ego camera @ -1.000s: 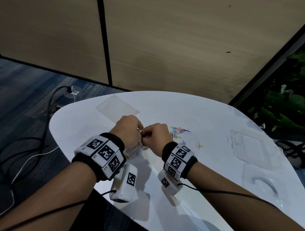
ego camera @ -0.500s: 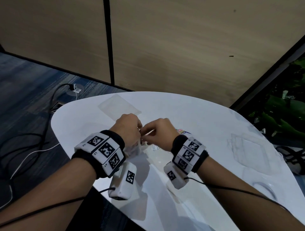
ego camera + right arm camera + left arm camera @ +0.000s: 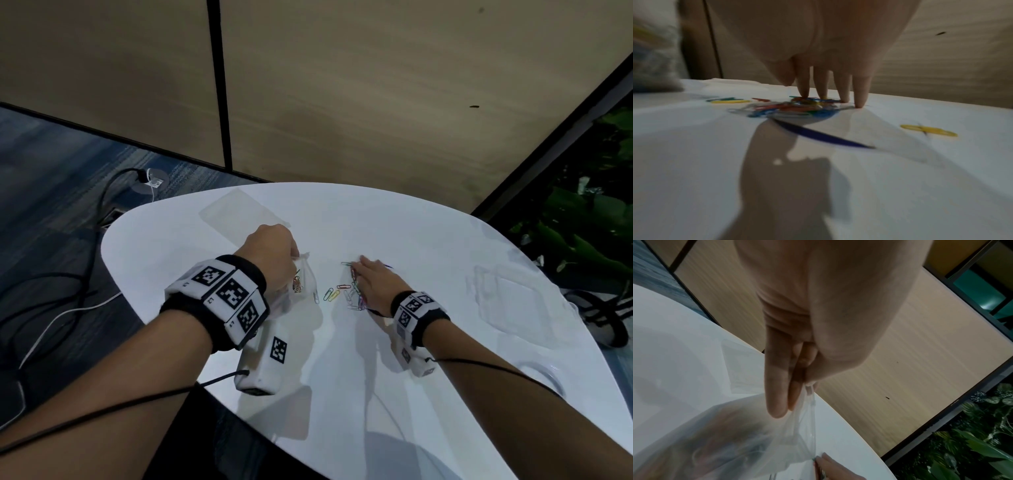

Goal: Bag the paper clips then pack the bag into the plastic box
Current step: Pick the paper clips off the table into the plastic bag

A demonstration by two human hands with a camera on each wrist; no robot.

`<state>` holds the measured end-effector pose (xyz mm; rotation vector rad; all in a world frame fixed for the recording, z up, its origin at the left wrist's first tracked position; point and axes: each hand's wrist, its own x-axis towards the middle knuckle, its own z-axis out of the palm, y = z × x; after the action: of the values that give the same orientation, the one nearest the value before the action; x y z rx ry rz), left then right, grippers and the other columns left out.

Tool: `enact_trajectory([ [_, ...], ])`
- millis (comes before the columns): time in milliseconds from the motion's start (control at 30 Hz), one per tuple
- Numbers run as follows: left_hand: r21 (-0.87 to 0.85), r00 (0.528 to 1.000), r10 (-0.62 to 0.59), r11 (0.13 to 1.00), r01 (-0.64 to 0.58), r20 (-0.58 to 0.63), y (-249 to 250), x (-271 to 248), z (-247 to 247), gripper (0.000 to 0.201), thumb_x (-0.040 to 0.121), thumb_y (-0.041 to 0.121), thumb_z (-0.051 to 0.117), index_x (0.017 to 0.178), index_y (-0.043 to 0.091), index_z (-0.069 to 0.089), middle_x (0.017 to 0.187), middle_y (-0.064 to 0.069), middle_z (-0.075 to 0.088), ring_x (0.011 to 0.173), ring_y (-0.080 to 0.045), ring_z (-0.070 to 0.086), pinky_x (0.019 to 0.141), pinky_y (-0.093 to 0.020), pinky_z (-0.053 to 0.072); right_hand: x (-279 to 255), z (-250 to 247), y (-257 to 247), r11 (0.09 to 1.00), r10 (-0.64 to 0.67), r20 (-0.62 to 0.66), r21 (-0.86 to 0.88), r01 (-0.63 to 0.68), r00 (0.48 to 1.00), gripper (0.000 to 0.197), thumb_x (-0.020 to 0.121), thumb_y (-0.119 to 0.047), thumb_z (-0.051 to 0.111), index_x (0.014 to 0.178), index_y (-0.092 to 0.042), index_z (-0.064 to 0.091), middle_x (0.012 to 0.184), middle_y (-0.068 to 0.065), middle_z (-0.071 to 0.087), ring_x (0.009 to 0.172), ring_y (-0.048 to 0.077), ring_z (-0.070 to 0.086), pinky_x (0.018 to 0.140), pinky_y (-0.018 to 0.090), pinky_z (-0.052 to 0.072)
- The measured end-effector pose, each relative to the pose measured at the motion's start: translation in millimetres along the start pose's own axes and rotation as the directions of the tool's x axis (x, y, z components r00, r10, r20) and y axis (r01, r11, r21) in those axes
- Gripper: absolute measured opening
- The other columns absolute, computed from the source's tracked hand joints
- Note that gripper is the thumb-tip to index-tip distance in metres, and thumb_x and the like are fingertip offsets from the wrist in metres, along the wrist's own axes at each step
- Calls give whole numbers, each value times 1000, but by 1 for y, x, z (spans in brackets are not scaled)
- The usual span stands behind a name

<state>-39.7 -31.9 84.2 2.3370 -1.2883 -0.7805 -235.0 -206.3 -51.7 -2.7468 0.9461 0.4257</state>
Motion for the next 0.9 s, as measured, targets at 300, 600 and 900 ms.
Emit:
enact_trajectory([
  [300, -14, 999, -19, 1000, 20, 31, -2, -6, -4, 36, 92, -2, 52, 116, 13, 73, 119, -11, 69, 105, -29, 68, 95, -35, 57, -20, 17, -23, 998, -34, 39, -49, 36, 999, 39, 78, -5, 64, 116, -12, 61, 119, 13, 58, 103, 33, 61, 86, 38, 52],
  [600, -22, 1000, -22, 1000, 23, 17, -23, -20, -14, 30, 97, 7, 51, 113, 16, 73, 115, -14, 71, 98, -30, 71, 92, -42, 60, -29, 1, -20, 890, 338, -152, 373, -263, 929, 15, 84, -12, 65, 91, -14, 78, 93, 7, 75, 90, 22, 69, 87, 25, 53],
  [900, -44, 999, 4, 999, -2, 48, -8, -23, -3, 30, 98, 5, 50, 115, 9, 73, 114, -15, 72, 103, -32, 71, 96, -43, 58, -51, -53, -69, -243, 329, 84, 970, -2, 941, 15, 81, 6, 72, 95, 6, 70, 81, 15, 71, 66, 18, 70, 72, 26, 60],
])
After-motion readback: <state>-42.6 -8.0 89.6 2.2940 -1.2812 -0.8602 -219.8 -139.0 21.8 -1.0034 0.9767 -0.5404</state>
